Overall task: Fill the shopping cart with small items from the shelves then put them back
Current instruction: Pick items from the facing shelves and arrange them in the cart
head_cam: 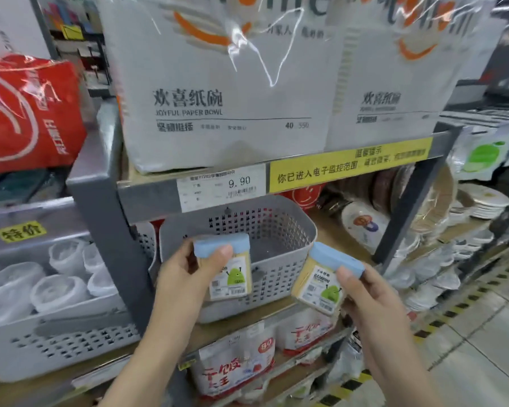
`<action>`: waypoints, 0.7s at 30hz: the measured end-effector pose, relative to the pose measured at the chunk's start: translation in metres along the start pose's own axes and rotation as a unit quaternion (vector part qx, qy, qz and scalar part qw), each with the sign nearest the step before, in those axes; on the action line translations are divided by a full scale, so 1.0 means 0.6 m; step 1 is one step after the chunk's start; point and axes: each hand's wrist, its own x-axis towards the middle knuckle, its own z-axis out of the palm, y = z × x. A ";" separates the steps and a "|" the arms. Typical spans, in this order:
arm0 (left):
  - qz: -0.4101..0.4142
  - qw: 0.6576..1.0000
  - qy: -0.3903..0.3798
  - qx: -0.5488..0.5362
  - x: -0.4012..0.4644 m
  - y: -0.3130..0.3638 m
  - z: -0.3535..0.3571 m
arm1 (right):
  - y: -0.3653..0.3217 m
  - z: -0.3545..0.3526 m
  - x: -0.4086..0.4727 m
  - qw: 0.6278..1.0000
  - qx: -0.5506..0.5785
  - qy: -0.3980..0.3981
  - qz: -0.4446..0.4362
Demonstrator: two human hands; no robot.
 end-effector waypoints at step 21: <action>0.049 0.907 0.008 0.418 0.183 -0.025 0.036 | 0.002 0.091 0.305 0.848 -0.470 -0.212 -0.123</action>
